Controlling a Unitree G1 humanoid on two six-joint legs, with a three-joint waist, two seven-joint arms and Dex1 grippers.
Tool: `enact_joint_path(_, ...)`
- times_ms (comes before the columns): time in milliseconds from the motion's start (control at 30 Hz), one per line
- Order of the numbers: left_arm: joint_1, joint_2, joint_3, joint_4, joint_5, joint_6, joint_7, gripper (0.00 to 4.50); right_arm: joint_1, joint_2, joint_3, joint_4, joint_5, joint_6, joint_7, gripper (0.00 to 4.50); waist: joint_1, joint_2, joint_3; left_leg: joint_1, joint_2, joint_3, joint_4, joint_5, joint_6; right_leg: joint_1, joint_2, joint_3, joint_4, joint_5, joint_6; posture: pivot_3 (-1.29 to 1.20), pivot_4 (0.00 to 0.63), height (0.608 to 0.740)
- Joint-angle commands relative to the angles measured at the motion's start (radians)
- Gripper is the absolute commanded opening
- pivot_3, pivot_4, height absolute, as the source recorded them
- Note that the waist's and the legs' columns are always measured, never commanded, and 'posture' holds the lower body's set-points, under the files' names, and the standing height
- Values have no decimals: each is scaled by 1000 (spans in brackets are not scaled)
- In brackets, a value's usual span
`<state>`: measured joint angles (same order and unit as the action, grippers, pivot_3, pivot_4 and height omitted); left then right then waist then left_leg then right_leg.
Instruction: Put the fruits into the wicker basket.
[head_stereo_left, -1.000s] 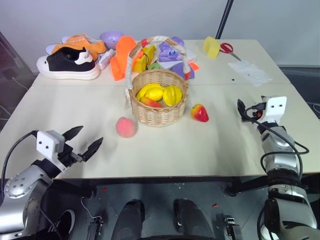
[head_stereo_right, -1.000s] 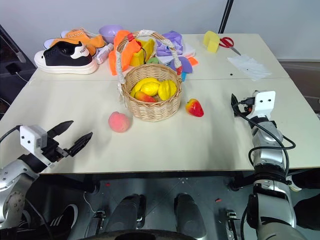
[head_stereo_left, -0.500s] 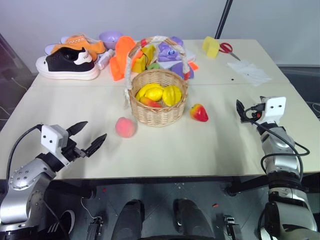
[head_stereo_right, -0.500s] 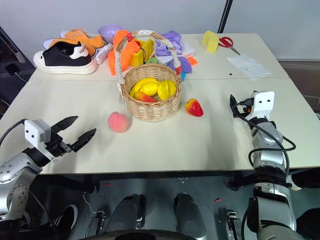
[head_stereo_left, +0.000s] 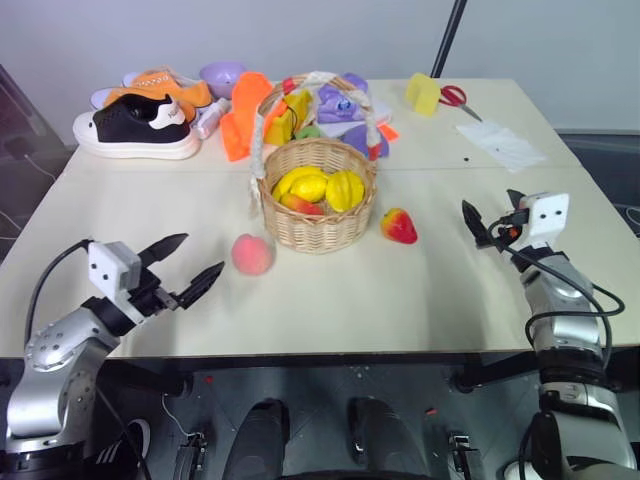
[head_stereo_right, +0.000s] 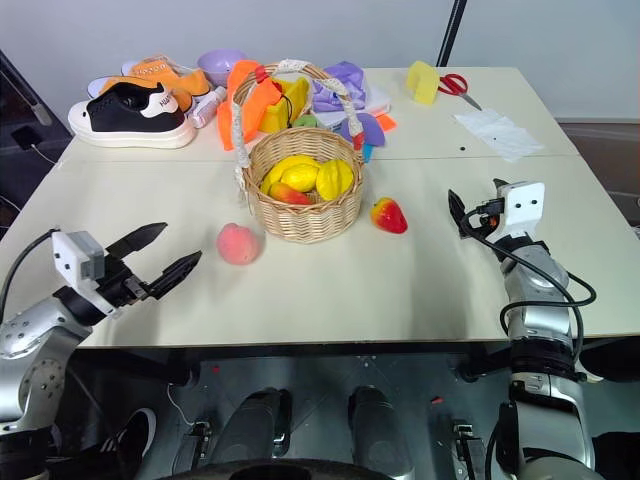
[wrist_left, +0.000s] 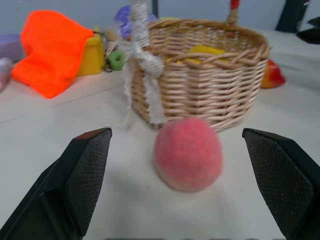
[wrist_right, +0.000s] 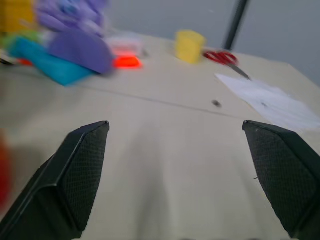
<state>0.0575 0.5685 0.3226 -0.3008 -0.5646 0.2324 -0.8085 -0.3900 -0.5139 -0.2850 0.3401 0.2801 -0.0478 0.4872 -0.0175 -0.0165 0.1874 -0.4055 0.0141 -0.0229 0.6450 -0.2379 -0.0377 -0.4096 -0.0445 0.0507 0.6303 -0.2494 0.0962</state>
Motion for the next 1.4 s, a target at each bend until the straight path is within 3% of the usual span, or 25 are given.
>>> enact_joint_path(33,-28,30,-26,-48,-42,35,-40,4500,72,-4,-8,-197,72,61,45,4455,3,0,0,0,0,0,0,0,0,0,0,0,0,0,0,0,150,740)
enact_joint_path(167,-73,44,-34,-19,-44,40,-62,4500,237,-3,29,-469,178,172,128,4455,5,0,0,0,0,-2,-1,0,0,0,1,-1,0,0,0,0,150,740)
enact_joint_path(300,-93,49,-41,-4,-43,39,-83,4500,392,-27,66,-676,177,262,130,4455,0,1,0,0,1,-1,0,0,0,0,0,0,0,0,0,0,150,740)
enact_joint_path(467,-95,63,-83,-23,-55,80,-118,4500,381,-21,107,-747,90,366,11,4455,-1,1,0,0,1,0,0,0,0,0,0,0,0,0,0,0,150,740)
enact_joint_path(1000,-107,65,-100,-80,-52,121,-88,4500,-88,-53,283,-422,-29,640,40,4455,2,1,0,-2,0,-1,0,0,0,-2,0,0,0,0,-1,0,150,740)
enact_joint_path(1133,-84,53,-101,-93,-42,114,-77,4500,-141,-58,353,-328,-81,631,81,4455,1,1,0,-2,-1,0,0,0,0,-2,0,0,0,0,-1,0,150,740)
enact_joint_path(1400,-54,50,-90,-126,-54,121,-48,4500,-211,10,359,-153,-117,562,69,4455,-3,1,0,-2,-1,0,0,0,0,-2,0,0,0,0,0,0,150,740)
